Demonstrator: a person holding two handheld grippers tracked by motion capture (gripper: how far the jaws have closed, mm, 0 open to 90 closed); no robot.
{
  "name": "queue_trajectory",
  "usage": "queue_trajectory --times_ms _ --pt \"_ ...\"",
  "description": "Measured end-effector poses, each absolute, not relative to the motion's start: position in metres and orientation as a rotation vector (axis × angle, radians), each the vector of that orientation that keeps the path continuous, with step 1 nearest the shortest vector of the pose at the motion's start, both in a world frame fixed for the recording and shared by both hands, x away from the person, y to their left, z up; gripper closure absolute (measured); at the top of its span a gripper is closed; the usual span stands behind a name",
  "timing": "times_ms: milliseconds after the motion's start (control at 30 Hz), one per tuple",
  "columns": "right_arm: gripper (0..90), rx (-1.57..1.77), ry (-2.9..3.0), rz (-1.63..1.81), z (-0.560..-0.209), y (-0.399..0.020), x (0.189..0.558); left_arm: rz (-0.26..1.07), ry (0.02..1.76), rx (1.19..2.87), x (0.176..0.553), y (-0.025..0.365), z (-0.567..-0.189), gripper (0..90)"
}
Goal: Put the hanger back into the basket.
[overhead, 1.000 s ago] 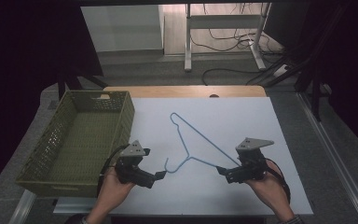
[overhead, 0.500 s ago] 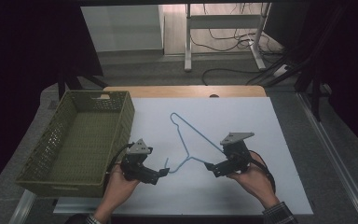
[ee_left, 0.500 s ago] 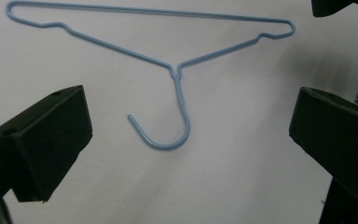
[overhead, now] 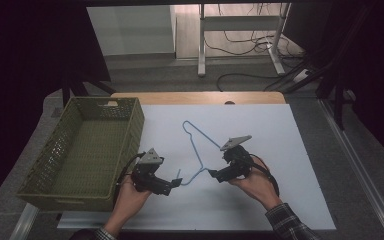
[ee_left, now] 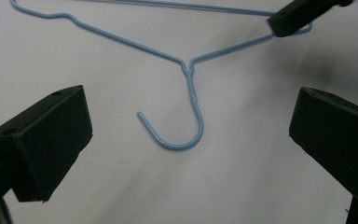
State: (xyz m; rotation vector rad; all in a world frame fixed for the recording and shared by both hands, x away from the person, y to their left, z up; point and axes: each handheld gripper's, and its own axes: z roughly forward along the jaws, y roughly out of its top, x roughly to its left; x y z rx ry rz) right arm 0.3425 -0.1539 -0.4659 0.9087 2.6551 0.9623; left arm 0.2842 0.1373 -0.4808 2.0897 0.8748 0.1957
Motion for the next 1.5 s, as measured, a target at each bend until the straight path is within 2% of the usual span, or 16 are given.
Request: queue_trajectory --times_ms 400,433,467,533,933,1200,1500 --pt "50.2 0.821 2.725 0.837 -0.496 -0.14 0.359 0.201 0.894 2.102 0.285 0.139 -0.492 0.0" --pt "50.2 0.821 2.725 0.837 -0.496 -0.14 0.359 0.201 0.894 2.102 0.285 0.139 -0.492 0.0" --pt "56.1 0.814 2.726 0.828 -0.499 -0.14 0.361 0.205 0.896 2.106 0.286 0.139 -0.493 0.0" --pt "61.9 0.804 2.737 0.834 -0.502 -0.14 0.363 0.212 0.897 2.113 0.286 0.139 -0.494 0.0" --pt "82.8 0.772 2.794 0.806 -0.512 -0.139 0.367 0.228 0.896 2.128 0.283 0.14 -0.495 0.0" --pt "86.7 0.748 2.815 0.797 -0.511 -0.138 0.366 0.232 0.903 2.118 0.282 0.141 -0.494 0.0" --pt "87.1 0.782 2.795 0.884 -0.501 -0.142 0.366 0.228 0.916 2.121 0.281 0.142 -0.494 0.0"
